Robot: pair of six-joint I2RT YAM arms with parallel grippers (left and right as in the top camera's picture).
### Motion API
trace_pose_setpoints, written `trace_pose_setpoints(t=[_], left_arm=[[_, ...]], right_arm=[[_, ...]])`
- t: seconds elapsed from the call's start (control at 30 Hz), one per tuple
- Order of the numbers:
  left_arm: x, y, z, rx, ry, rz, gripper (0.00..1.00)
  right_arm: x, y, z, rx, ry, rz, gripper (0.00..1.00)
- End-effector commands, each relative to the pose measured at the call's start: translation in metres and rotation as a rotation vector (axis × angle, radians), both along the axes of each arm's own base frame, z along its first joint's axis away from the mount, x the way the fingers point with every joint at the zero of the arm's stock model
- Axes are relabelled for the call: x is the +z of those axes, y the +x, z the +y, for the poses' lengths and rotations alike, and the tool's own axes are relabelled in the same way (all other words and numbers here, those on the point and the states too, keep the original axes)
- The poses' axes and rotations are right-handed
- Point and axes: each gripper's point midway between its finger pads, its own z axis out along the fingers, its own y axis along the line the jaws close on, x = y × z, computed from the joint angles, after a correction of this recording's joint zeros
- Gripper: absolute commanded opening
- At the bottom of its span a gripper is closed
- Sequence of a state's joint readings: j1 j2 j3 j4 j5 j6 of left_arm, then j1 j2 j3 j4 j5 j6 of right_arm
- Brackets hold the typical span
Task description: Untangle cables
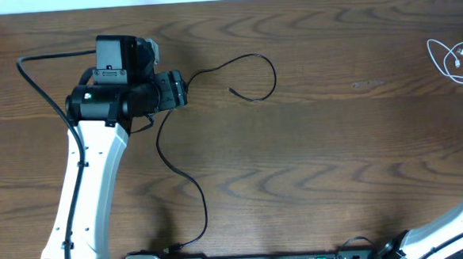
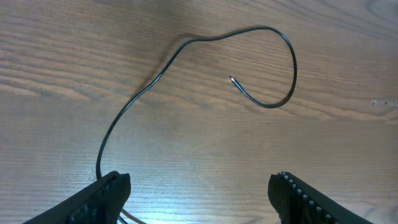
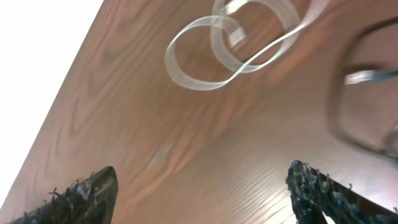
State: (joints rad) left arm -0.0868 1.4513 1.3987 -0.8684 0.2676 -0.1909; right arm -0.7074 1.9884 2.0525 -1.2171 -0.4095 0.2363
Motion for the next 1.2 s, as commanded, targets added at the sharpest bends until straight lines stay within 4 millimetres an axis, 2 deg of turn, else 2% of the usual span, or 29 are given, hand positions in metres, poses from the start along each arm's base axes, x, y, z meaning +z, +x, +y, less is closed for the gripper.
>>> trace_pose_setpoints(t=[0.0,0.17,0.27,0.37,0.4,0.5,0.53,0.6,0.7,0.77,0.8,0.83,0.9,0.97,1.0,1.17], left_arm=[[-0.001,-0.003,0.0,0.008,-0.015,0.012,0.77],[-0.002,-0.001,0.019,0.078,-0.022,0.024,0.77],[-0.005,-0.004,0.039,0.134,-0.02,0.049,0.77],[-0.009,-0.01,0.061,0.198,-0.022,0.08,0.77],[-0.01,-0.011,0.069,0.22,-0.023,0.088,0.77],[-0.012,-0.016,0.089,0.28,-0.027,0.109,0.77],[-0.013,-0.018,0.094,0.299,-0.031,0.117,0.77],[-0.014,-0.021,0.098,0.327,-0.042,0.131,0.77],[-0.014,-0.022,0.09,0.31,-0.066,0.141,0.77],[-0.014,-0.023,0.088,0.303,-0.065,0.142,0.77],[-0.015,-0.023,0.086,0.299,-0.065,0.145,0.77],[-0.015,-0.023,0.085,0.296,-0.065,0.146,0.77],[-0.016,-0.025,0.085,0.309,-0.071,0.159,0.77],[-0.016,-0.027,0.085,0.31,-0.072,0.164,0.77],[-0.016,-0.027,0.085,0.31,-0.072,0.167,0.77],[-0.017,-0.027,0.085,0.31,-0.072,0.167,0.77]], right_arm=[[0.016,0.029,0.07,0.246,0.024,-0.075,0.84],[0.019,0.06,0.159,0.495,0.009,-0.107,0.84],[0.019,0.072,0.217,0.623,0.006,-0.123,0.84],[0.017,0.086,0.284,0.71,0.037,-0.14,0.84],[0.016,0.088,0.296,0.724,0.043,-0.144,0.84],[0.007,0.1,0.365,0.795,0.072,-0.164,0.83],[0.002,0.104,0.392,0.817,0.088,-0.173,0.83],[-0.01,0.109,0.429,0.828,0.114,-0.171,0.82],[-0.033,0.115,0.495,0.865,0.154,-0.19,0.78],[-0.048,0.118,0.531,0.886,0.173,-0.207,0.78],[-0.064,0.118,0.561,0.9,0.181,-0.22,0.77],[-0.074,0.118,0.578,0.904,0.182,-0.228,0.77],[-0.112,0.115,0.623,0.886,0.175,-0.227,0.77],[-0.137,0.107,0.653,0.878,0.205,-0.219,0.75],[-0.146,0.105,0.661,0.874,0.217,-0.214,0.75],[-0.18,0.097,0.678,0.848,0.235,-0.178,0.73]])
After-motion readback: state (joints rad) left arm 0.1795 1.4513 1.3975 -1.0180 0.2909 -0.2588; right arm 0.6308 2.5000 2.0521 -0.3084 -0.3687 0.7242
